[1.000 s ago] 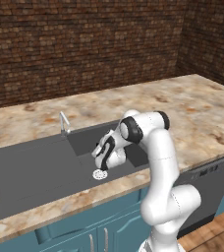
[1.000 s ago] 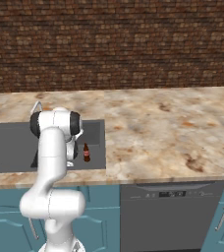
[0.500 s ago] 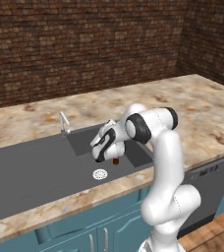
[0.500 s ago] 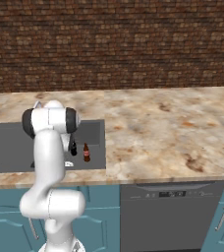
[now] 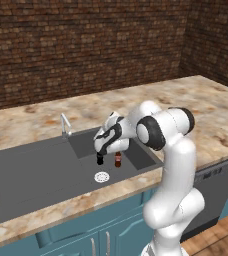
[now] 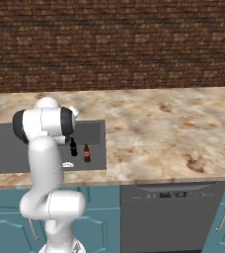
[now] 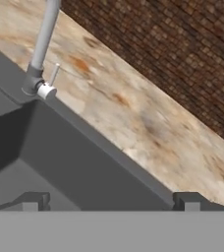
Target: Place the large bottle from the dining counter next to the other large bottle outside the sink, and place the small bottle from the dining counter next to the other small bottle inside the sink.
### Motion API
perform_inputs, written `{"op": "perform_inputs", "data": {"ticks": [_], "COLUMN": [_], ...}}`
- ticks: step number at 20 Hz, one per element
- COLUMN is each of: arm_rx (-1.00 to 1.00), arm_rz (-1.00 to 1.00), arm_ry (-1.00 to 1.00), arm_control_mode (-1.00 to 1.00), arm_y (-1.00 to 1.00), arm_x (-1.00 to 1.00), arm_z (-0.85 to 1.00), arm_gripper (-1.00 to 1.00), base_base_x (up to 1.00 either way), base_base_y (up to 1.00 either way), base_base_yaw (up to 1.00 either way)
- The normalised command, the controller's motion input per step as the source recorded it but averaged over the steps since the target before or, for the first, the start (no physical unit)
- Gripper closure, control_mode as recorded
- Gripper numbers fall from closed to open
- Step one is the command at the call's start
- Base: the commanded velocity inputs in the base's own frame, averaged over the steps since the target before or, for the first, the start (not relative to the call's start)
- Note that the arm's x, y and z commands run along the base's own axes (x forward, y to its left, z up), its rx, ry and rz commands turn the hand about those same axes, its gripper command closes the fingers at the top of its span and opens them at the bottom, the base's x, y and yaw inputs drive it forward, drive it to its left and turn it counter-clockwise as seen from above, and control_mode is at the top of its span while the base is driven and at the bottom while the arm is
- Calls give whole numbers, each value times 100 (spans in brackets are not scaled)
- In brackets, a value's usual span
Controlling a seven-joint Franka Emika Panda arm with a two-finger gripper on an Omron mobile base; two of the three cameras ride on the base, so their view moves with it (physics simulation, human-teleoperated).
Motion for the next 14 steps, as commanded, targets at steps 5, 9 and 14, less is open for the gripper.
{"op": "perform_inputs", "data": {"ticks": [5,9,14], "arm_rx": [-2,0,0], "arm_rz": [0,0,0], "arm_ry": [-6,-5,-2], "arm_control_mode": [-100,-100,-100], "arm_y": [-11,-15,-17], "arm_x": [-52,-46,-39], "arm_z": [31,23,15], "arm_gripper": [-100,-100,-100], "base_base_x": [0,0,0], "base_base_y": [0,0,0], "base_base_yaw": [0,0,0]}}
